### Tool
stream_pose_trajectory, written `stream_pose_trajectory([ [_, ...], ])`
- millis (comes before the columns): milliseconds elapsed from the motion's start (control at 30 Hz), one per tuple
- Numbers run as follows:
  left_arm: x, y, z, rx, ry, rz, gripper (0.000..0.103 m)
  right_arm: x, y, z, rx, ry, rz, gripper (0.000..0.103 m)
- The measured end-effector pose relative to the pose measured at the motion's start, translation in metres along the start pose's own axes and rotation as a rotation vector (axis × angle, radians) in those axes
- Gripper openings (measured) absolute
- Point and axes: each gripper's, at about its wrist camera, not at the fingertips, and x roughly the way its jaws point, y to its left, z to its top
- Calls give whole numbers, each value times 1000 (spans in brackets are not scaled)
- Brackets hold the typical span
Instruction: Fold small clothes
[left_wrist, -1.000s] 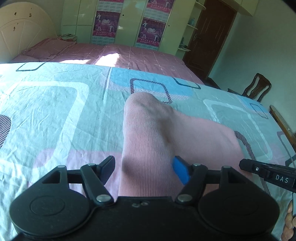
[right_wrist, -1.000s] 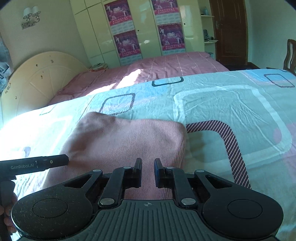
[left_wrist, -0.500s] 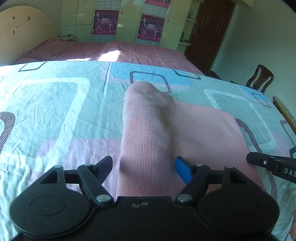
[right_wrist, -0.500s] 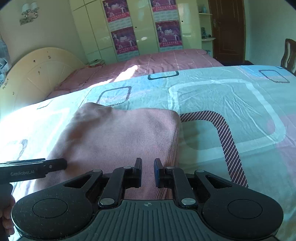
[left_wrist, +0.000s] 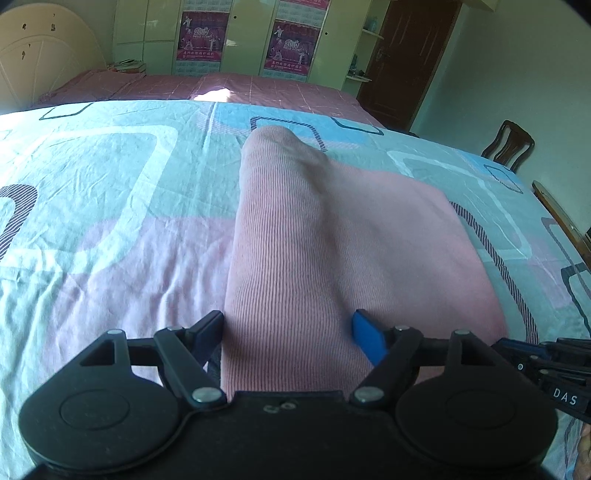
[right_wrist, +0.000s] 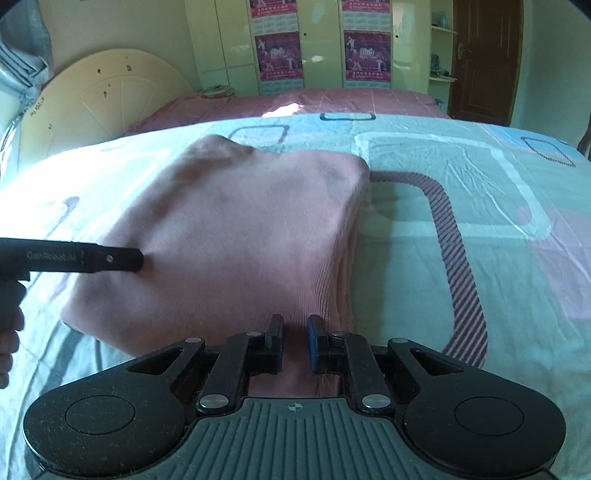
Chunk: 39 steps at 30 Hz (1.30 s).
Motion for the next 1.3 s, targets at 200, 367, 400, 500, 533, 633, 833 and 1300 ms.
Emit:
stream_pose_trajectory([
  [200,4,3,1,-29,20,-10,78,3,-1,-3,-16,11,-20,13],
  [367,2,1,6,-33,26,-3,79,-10,-3,6,26,-10,23,13],
  [400,2,1,8,-36,29,-3,79,-12,-3,9,33,-15,32,13],
  [500,1,0,13,-39,32,-1,78,-15,-2,16,36,-23,36,15],
  [533,0,0,14,-39,29,1,78,-15,-3,17,48,-22,42,18],
  [633,-2,-3,21,-30,21,2,79,-18,-5,21,79,-49,51,69],
  [833,5,-5,30,-21,14,0,79,-10,-7,31,88,-57,43,71],
  [1300,36,1,42,-2,37,-22,85,32,-44,43,216,-3,51,71],
])
